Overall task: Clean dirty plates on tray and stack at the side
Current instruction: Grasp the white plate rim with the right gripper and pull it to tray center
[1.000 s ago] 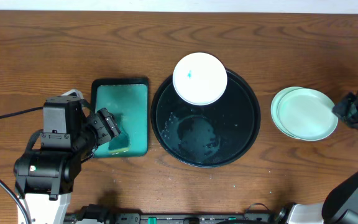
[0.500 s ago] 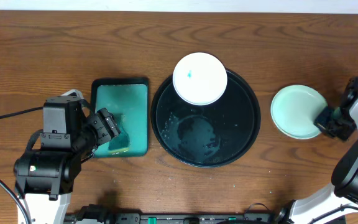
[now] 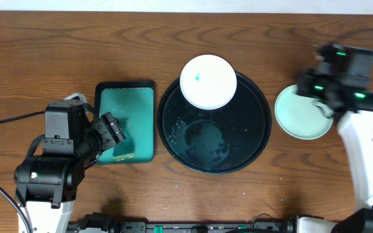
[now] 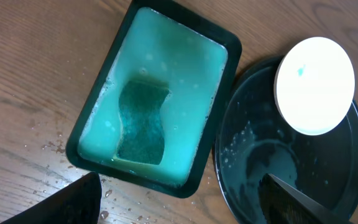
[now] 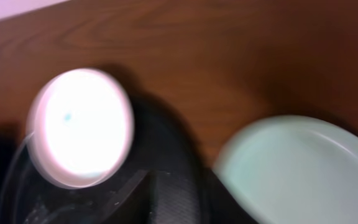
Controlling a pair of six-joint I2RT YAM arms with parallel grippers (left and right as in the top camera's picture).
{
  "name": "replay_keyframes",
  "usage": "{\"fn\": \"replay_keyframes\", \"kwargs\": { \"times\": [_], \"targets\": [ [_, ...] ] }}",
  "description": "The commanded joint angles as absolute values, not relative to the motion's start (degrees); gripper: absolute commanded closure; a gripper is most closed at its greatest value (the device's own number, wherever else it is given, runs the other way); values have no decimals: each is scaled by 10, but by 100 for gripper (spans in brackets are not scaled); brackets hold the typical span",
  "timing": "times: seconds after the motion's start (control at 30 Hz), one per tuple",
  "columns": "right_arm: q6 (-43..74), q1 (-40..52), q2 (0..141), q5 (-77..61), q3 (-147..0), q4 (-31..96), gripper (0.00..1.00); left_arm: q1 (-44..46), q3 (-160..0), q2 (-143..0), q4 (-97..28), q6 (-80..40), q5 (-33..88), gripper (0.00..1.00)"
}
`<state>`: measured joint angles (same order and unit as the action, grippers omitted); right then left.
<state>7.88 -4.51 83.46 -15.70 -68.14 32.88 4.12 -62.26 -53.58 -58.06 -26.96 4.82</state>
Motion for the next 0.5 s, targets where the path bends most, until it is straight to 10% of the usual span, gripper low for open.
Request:
{"fn": "replay_keyframes", "kwargs": {
  "times": [0.0, 0.37, 0.43, 0.47],
  "targets": [
    [66, 42, 886, -91, -674, 283, 42, 38, -626, -536, -580, -266, 52, 19],
    [82, 166, 1131, -3, -674, 66, 42, 38, -626, -536, -580, -266, 52, 19],
    [98, 174, 1147, -3, -674, 59, 57, 38, -626, -536, -580, -266, 51, 19],
    [103, 178, 1151, -3, -674, 61, 86, 38, -626, -536, -580, -266, 51, 19]
  ]
}}
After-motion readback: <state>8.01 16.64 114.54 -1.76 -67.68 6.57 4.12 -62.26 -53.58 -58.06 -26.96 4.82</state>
